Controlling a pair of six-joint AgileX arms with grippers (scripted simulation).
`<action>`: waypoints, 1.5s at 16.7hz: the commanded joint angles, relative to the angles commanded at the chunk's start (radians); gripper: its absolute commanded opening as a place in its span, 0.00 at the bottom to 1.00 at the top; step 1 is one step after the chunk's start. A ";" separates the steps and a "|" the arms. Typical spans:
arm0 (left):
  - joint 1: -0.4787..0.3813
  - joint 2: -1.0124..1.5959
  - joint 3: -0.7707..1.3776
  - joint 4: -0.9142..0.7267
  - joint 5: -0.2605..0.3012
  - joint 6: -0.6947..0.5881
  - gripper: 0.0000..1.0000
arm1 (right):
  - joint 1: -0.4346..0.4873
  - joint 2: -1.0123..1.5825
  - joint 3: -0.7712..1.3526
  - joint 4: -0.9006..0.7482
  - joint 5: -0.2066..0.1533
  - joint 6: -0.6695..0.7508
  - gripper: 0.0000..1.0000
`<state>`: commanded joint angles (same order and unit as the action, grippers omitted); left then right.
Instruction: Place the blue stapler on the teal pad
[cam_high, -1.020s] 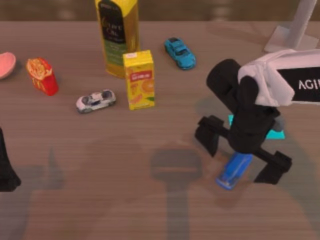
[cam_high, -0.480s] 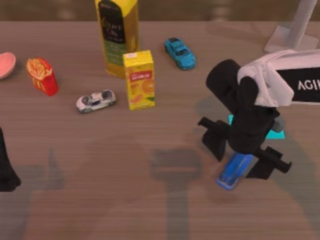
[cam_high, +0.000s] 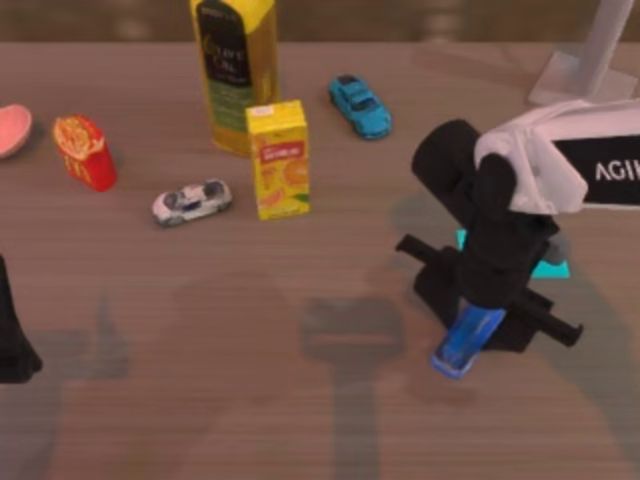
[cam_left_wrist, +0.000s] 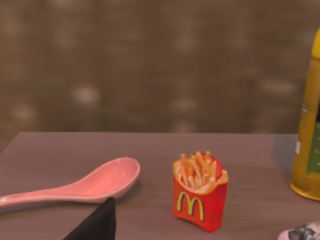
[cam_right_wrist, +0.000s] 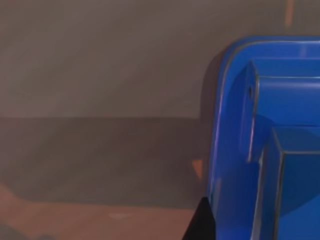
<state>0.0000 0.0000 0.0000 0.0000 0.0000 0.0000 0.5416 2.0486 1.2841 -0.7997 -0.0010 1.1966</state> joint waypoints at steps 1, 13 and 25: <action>0.000 0.000 0.000 0.000 0.000 0.000 1.00 | 0.000 0.000 0.000 0.000 0.000 0.000 0.00; 0.000 0.000 0.000 0.000 0.000 0.000 1.00 | 0.002 -0.052 0.107 -0.169 -0.001 0.003 0.00; 0.000 0.000 0.000 0.000 0.000 0.000 1.00 | -0.001 -0.121 0.242 -0.366 -0.001 -0.032 0.00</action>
<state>0.0000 0.0000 0.0000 0.0000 0.0000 0.0000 0.5407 1.9281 1.5259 -1.1654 -0.0021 1.1642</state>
